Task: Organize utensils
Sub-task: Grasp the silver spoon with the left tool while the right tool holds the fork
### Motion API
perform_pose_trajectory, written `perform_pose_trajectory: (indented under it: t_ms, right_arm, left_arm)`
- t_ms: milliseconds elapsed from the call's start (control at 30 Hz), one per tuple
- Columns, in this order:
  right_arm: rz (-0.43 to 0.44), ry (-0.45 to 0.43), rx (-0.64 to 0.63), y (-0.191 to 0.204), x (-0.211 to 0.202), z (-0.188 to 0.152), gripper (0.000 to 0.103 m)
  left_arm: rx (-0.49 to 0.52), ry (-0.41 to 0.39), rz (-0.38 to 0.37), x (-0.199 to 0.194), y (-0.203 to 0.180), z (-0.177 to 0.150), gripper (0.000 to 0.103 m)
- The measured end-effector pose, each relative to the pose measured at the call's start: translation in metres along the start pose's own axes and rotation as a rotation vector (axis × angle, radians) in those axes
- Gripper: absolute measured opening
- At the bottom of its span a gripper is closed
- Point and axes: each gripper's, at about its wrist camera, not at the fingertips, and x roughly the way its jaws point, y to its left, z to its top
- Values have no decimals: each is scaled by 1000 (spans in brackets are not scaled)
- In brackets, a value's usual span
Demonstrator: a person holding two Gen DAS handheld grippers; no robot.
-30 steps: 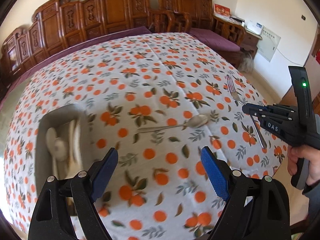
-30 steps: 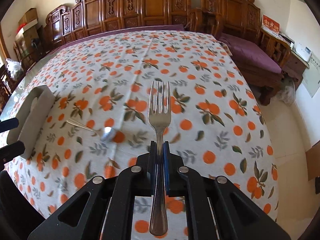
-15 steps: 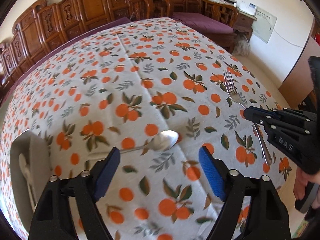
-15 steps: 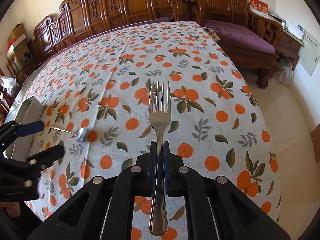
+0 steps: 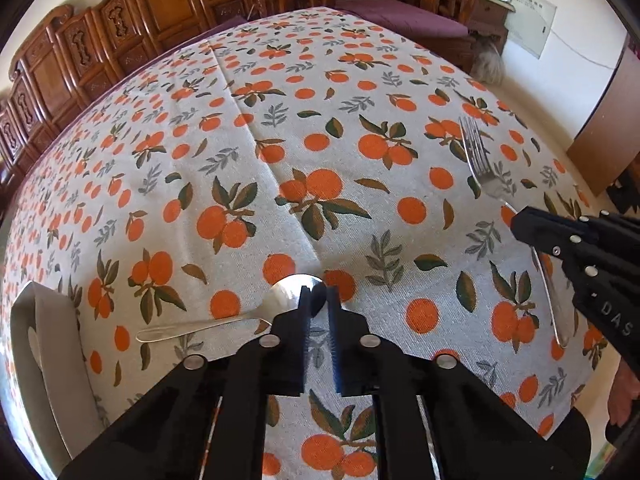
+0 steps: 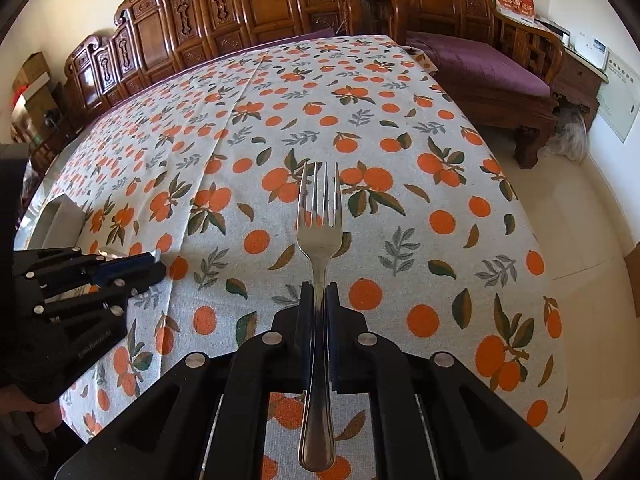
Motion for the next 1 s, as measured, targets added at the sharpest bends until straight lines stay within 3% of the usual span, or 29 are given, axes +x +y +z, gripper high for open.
perform_pose_trajectory:
  t_ms: [333,533,1000]
  right_arm:
    - [8,-12,-44,15,-6,0,8]
    - [26,-31,-78,32,-14,2,8]
    - [73,-47,-167,95,-18,4,8]
  left_arm:
    - [1,-123,-14,-56,24,-1,1]
    - [-39,-208,-22,-97,56,-1,0]
    - [-143,-312,-16,-149,133,-16,0]
